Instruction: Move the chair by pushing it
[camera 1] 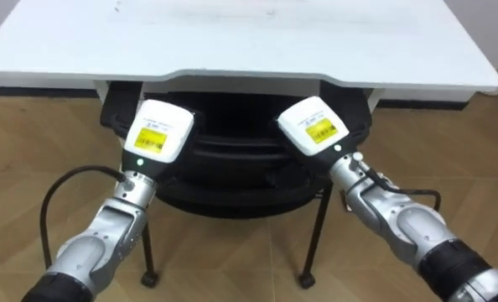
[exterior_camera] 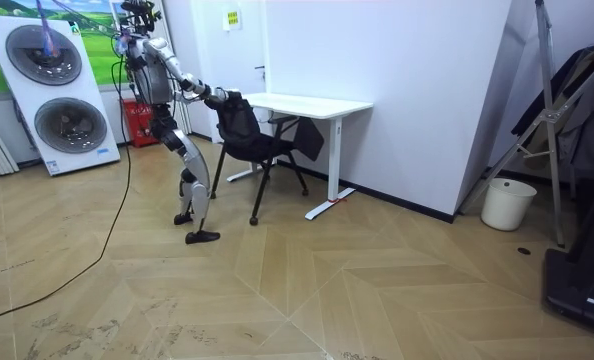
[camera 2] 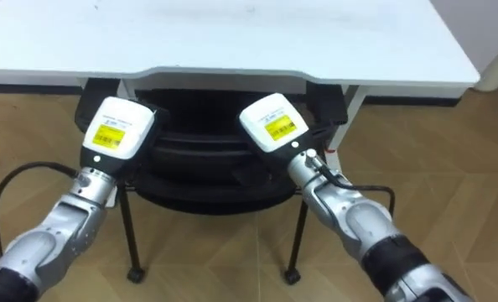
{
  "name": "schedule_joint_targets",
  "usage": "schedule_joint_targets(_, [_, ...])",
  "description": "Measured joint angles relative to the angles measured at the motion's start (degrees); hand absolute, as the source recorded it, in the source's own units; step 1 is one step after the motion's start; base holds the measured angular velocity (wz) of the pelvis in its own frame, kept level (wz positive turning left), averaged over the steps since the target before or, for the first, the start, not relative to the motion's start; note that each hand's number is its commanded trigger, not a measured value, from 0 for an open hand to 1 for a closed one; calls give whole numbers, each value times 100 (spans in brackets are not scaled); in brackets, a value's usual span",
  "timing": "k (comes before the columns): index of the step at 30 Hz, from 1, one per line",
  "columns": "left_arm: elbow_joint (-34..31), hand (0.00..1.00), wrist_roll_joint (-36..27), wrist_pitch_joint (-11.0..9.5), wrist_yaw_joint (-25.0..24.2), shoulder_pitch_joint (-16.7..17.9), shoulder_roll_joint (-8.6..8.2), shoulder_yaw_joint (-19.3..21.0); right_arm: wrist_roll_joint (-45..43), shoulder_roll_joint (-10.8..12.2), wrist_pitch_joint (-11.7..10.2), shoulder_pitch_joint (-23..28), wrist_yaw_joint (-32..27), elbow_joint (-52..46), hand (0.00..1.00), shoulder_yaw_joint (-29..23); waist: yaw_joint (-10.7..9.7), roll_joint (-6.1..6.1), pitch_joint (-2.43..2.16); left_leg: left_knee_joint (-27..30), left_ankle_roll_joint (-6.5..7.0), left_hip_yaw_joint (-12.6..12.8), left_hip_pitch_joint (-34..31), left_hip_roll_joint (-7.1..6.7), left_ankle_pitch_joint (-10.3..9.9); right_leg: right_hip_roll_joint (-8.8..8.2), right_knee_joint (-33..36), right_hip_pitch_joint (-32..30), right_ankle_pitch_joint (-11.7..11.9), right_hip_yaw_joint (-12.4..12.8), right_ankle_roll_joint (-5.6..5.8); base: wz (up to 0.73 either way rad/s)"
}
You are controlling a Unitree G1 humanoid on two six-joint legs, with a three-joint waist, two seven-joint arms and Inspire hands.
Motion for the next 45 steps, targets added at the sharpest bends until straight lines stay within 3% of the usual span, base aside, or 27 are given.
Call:
schedule_joint_targets(6, [-274, 0, -98, 5, -250, 209, 6, -9, 39, 7, 36, 256, 488, -388, 0, -244, -50, -43, -82, -412, 120, 102, 323, -44, 97, 21, -500, 359, 211, 16, 131, -3])
schedule_joint_targets(12, [-273, 0, -395, -53, -719, 96, 13, 119, 66, -59, 1, 208, 665, -395, 0, -553, -141, -176, -143, -720, 151, 104, 646, -41, 153, 111, -974, 749, 383, 22, 185, -1])
schedule_joint_targets(15, [-273, 0, -427, -163, -1079, -125, 224, 186, 62, -249, -290, -171, 801, -398, 0, -630, -290, -229, -128, -720, 148, 104, 616, -27, 170, 139, -1017, 734, 425, 20, 175, -1])
schedule_joint_targets(20, [-331, 0, -440, -418, -1985, -773, 674, 224, 27, -937, -959, -779, 993, -600, 0, -632, -370, -327, -87, -814, 102, 117, 519, 109, 289, 349, -1557, 805, 747, 5, 106, -4])
schedule_joint_targets(21, [-444, 0, -440, -524, -2277, -922, 827, 224, 34, -1233, -1206, -927, 1026, -765, 0, -632, -395, -326, -86, -821, 87, 110, 467, 153, 306, 419, -1778, 846, 867, -7, 83, 0])
schedule_joint_targets(23, [-560, 0, -450, -612, -2418, -984, 1042, 264, 287, -1753, -1436, -1118, 1022, -1129, 0, -639, -470, -318, -80, -843, 77, 77, 456, 187, 312, 491, -2029, 952, 961, -38, 76, 0])
schedule_joint_targets(24, [-708, 0, -461, -718, -2564, -984, 1307, 275, 351, -2128, -1518, -1258, 918, -1405, 0, -863, -560, -309, -73, -857, 74, 74, 438, 197, 314, 514, -2111, 961, 984, -38, 71, -7])
schedule_joint_targets(25, [-816, 0, -505, -883, -2705, -983, 1570, 274, 452, -2368, -1459, -1618, 754, -1363, 0, -1355, -581, -256, -36, -878, 73, 86, 442, 196, 314, 522, -2148, 960, 987, -19, 71, -10])
schedule_joint_targets(26, [-940, 0, -523, -997, -2838, -983, 1693, 273, 485, -2536, -1370, -1782, 656, -1364, 0, -1680, -536, -222, -12, -894, 73, 93, 437, 202, 314, 536, -2195, 958, 1006, -16, 71, -20])
schedule_joint_targets(27, [-1210, 0, -573, -1271, -2993, -981, 1958, 273, 541, -2943, -1067, -2115, 351, -1367, 0, -2272, -369, -172, 22, -965, 69, 126, 424, 221, 315, 566, -2279, 915, 1038, 17, 59, -21])
schedule_joint_targets(28, [-1623, 0, -600, -1566, -3009, -950, 2368, 273, 677, -3315, -710, -2384, 51, -1452, 0, -2792, -229, -132, 50, -1028, 59, 131, 421, 250, 318, 599, -2359, 900, 1048, 25, 51, -14])
schedule_joint_targets(29, [-2225, 0, -821, -1755, -3020, -934, 2988, 277, 798, -3670, -442, -2474, -294, -1685, 0, -3336, -55, -69, 92, -1022, 58, 102, 403, 280, 318, 638, -2389, 902, 1050, 10, 47, 0])
schedule_joint_targets(30, [-2471, 0, -961, -1884, -3018, -933, 3364, 301, 951, -3868, -372, -2488, -480, -1832, 0, -3564, -19, -20, 120, -1011, 58, 48, 393, 292, 319, 656, -2384, 902, 1051, -11, 44, 34])
schedule_joint_targets(31, [-2551, 0, -1360, -2236, -3018, -926, 3825, 421, 1253, -4194, -336, -2516, -884, -2119, 0, -3887, -12, 100, 124, -1021, 16, -105, 323, 287, 344, 668, -2382, 906, 1049, -135, 42, 51])
schedule_joint_targets(32, [-2550, 0, -1443, -2306, -3017, -925, 3876, 616, 1430, -4346, -340, -2484, -1098, -2218, 0, -4026, -14, 173, 116, -1031, 0, -154, 292, 287, 354, 673, -2382, 895, 1047, -184, 40, 81])
schedule_joint_targets(33, [-2512, 0, -1529, -2276, -2836, -925, 3850, 1223, 1735, -4462, -354, -2370, -1440, -2410, 0, -4247, -31, 244, 92, -1037, -31, -163, 238, 288, 376, 672, -2369, 901, 1001, -216, 48, 70])
schedule_joint_targets(34, [-2513, 0, -1609, -2037, -2209, -968, 3727, 2104, 1954, -4452, -362, -2192, -1679, -2624, 0, -4361, -117, 244, 88, -1038, -32, -162, 215, 302, 377, 682, -2345, 909, 949, -197, 65, 53])
schedule_joint_targets(35, [-2521, 0, -1721, -1878, -1833, -986, 3640, 2575, 2028, -4452, -392, -2062, -1712, -2776, 0, -4409, -193, 245, 87, -1043, -40, -162, 214, 310, 381, 688, -2323, 906, 934, -179, 60, 23])
schedule_joint_targets(36, [-2555, 0, -2001, -1597, -1175, -992, 3547, 3390, 2101, -4452, -507, -1781, -1775, -2999, 0, -4533, -398, 256, 48, -1056, -46, -163, 214, 321, 385, 689, -2255, 884, 921, -101, 63, 0])
schedule_joint_targets(37, [-2592, 0, -2247, -1438, -684, -952, 3527, 4023, 2169, -4454, -629, -1412, -1868, -3100, 0, -4730, -609, 263, -91, -1113, -46, -162, 251, 321, 385, 690, -2226, 907, 921, -19, 63, -10])
schedule_joint_targets(38, [-2593, 0, -2366, -1387, -487, -877, 3502, 4317, 2269, -4454, -678, -1251, -1885, -3082, 0, -4822, -676, 272, -161, -1188, -46, -158, 349, 321, 385, 689, -2192, 908, 921, 52, 63, -49])
schedule_joint_targets(39, [-2590, 0, -2551, -1317, -174, -610, 3390, 4891, 2461, -4454, -690, -988, -1907, -3008, 0, -5025, -743, 322, -235, -1351, -42, -165, 654, 324, 388, 684, -2002, 936, 918, 203, 59, -85])
schedule_joint_targets(41, [-2637, 0, -2947, -1176, 164, 100, 3179, 5502, 2923, -4422, -694, -386, -1979, -2751, 0, -5542, -779, 335, -250, -1021, -19, -115, 917, 262, 407, 527, -1630, 1106, 911, 458, 43, -69])
schedule_joint_targets(42, [-2732, 0, -3399, -1141, 324, 726, 2940, 5749, 3558, -4353, -657, 184, -2027, -2629, 0, -5971, -951, 137, -293, -940, -18, -6, 784, 22, 330, 319, -1743, 1363, 892, 817, 72, -7])
schedule_joint_targets(43, [-2902, 0, -3759, -1054, 396, 1299, 2597, 5938, 4339, -4395, -630, 796, -2122, -2449, 0, -6666, -1057, 322, -344, -1672, -99, 145, 635, -39, 757, 306, -1749, 1485, 828, 823, 174, 0])
schedule_joint_targets(44, [-2924, 0, -3888, -1020, 428, 1523, 2482, 6009, 4687, -4331, -634, 1103, -2202, -2279, 0, -7061, -1073, 314, -312, -1740, 256, 394, 641, 9, 917, 311, -1739, 1549, 713, 787, 318, -12])
schedule_joint_targets(45, [-2920, 0, -4325, -949, 521, 2059, 2237, 6187, 5349, -3965, -645, 1733, -2385, -2012, 0, -7559, -1056, 168, -359, -1753, 290, 525, 825, -94, 923, 200, -1824, 1680, 577, 751, 321, -30])
